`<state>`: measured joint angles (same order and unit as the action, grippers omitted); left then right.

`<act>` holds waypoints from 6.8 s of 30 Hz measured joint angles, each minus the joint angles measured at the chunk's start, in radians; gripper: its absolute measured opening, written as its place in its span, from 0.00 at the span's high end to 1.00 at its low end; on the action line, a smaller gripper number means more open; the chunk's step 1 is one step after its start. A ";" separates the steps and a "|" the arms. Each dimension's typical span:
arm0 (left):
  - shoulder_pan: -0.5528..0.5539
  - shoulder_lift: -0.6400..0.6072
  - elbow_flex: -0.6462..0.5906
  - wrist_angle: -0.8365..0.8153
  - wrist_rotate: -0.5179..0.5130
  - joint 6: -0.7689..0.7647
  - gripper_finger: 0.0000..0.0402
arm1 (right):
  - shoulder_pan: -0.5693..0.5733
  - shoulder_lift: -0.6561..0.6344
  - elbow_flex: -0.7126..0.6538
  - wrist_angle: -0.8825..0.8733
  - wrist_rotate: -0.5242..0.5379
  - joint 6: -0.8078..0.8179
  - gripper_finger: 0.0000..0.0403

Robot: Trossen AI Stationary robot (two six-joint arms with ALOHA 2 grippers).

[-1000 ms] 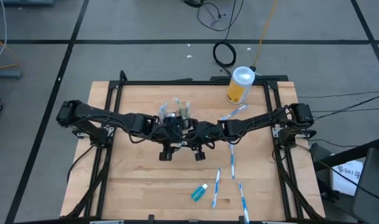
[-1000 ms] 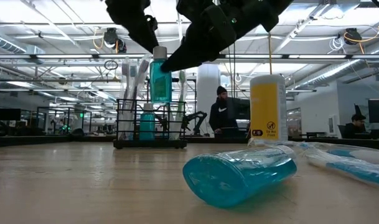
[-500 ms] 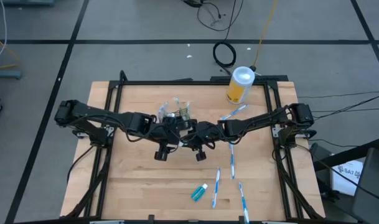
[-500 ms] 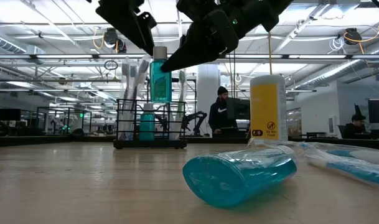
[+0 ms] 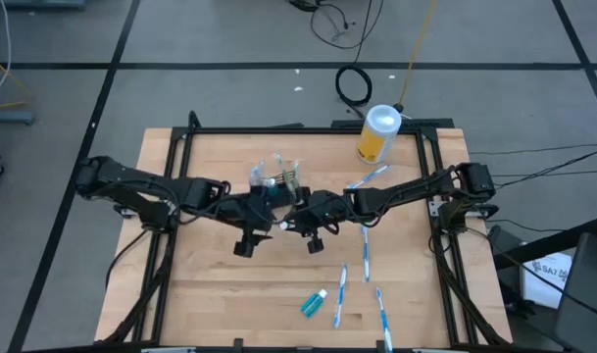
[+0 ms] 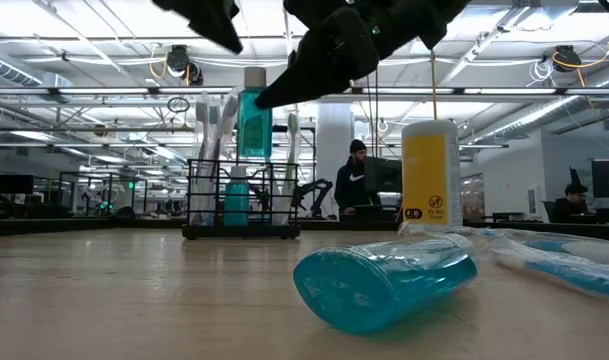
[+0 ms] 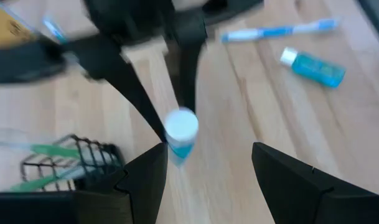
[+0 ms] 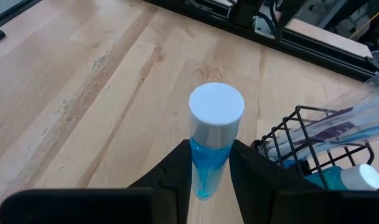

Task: Pick & Place toothbrushing station
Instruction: Put the the top blue mouthwash into the black mesh organizer

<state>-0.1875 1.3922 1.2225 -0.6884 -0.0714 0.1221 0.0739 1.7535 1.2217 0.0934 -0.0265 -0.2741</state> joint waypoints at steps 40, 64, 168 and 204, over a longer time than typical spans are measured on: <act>0.009 0.058 -0.076 0.235 -0.147 -0.019 0.41 | 0.007 -0.002 0.002 0.041 0.000 0.024 0.79; -0.009 0.061 -0.076 0.217 -0.147 -0.027 0.61 | 0.006 0.000 0.000 0.033 0.000 0.019 0.79; 0.049 -0.069 -0.579 0.968 -0.774 -0.378 0.74 | 0.011 -0.195 -0.071 -0.277 0.261 0.262 0.54; 0.134 -0.065 -0.578 0.724 -0.519 -0.579 0.74 | 0.011 -0.195 -0.071 -0.277 0.261 0.262 0.54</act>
<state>-0.0534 1.3268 0.6445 0.0351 -0.5907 -0.4574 0.0845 1.5585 1.1511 -0.1837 0.2344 -0.0120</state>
